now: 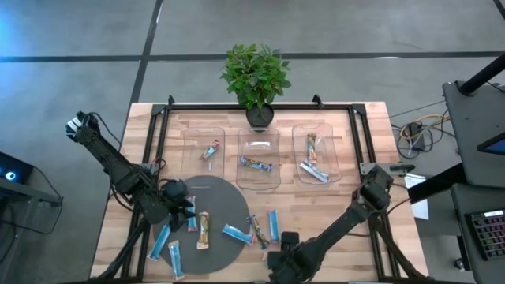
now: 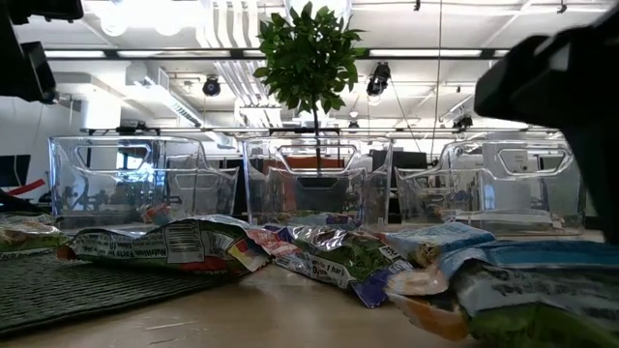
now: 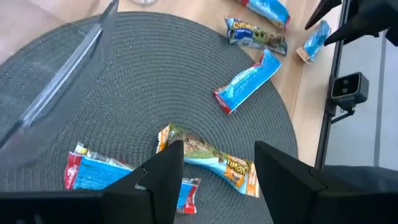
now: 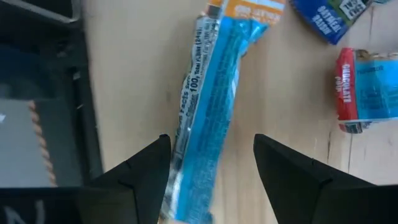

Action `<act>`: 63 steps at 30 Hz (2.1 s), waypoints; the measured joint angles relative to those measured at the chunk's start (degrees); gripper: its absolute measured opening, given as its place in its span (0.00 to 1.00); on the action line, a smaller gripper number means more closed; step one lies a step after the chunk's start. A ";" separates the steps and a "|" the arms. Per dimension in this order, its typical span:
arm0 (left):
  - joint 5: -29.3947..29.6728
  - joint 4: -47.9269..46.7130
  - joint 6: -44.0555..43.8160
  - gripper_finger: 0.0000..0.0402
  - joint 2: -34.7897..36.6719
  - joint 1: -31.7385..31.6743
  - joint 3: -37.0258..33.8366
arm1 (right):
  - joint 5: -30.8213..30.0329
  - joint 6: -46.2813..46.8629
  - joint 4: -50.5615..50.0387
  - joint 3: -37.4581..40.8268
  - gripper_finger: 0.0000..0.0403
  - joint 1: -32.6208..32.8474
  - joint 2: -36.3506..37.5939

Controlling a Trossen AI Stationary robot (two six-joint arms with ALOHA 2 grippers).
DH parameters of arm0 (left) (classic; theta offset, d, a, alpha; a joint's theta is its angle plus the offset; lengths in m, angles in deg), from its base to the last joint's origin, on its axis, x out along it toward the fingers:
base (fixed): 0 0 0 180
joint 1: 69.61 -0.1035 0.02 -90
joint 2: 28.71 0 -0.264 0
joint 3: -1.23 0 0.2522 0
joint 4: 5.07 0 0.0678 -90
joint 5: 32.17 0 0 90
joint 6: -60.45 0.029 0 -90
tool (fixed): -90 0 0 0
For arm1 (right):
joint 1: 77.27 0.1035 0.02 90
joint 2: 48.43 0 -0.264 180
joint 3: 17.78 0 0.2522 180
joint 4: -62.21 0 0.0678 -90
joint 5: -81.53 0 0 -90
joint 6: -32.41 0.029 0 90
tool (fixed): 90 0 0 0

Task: Pick and place Granola Bars by type
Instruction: Put the yellow granola bar into the right transparent bin

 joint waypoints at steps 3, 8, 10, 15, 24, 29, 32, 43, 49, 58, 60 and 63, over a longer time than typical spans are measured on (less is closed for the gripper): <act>-0.69 -0.48 -0.01 0.45 0.00 0.00 0.00 | -1.08 1.96 -0.23 0.11 0.54 0.02 -0.71; -1.28 -1.20 -0.24 0.45 0.11 0.00 0.00 | -1.52 4.04 -1.14 0.29 0.44 0.00 -1.45; -1.42 -1.51 -0.28 0.45 0.11 0.00 -0.02 | -1.59 4.01 -1.44 0.34 0.36 0.00 -1.46; -1.46 -1.43 -0.33 0.45 0.13 0.00 -0.02 | -1.90 6.48 -4.19 0.62 0.18 0.13 0.28; 0.44 -1.37 -0.34 0.45 0.11 0.00 -0.02 | -24.95 38.67 -30.39 0.86 0.19 1.10 16.25; 3.40 -1.28 -0.19 0.45 0.11 0.00 -0.02 | -32.63 62.16 -38.18 7.46 0.19 -2.75 29.53; 5.12 -0.91 -0.28 0.45 0.11 -0.01 -0.04 | -30.07 68.66 -38.28 15.70 0.18 -8.86 36.68; 5.50 1.27 -0.66 0.45 -0.01 -0.02 -0.11 | -19.00 52.67 -12.52 43.37 0.31 -30.86 54.81; 5.36 1.28 -4.27 0.45 -0.07 0.00 -0.11 | -18.42 44.35 -6.02 45.01 0.44 -35.07 55.10; 1.67 4.10 -3.19 0.45 -0.82 0.84 -0.11 | -15.66 16.84 2.34 35.48 0.49 -26.96 48.62; 0.12 4.33 -0.43 0.45 -1.53 1.05 -0.11 | -15.33 12.79 1.85 33.14 0.48 -24.67 46.08; -3.96 4.06 2.69 0.45 -2.98 1.14 -0.11 | -15.40 10.52 1.07 29.91 0.48 -22.28 42.57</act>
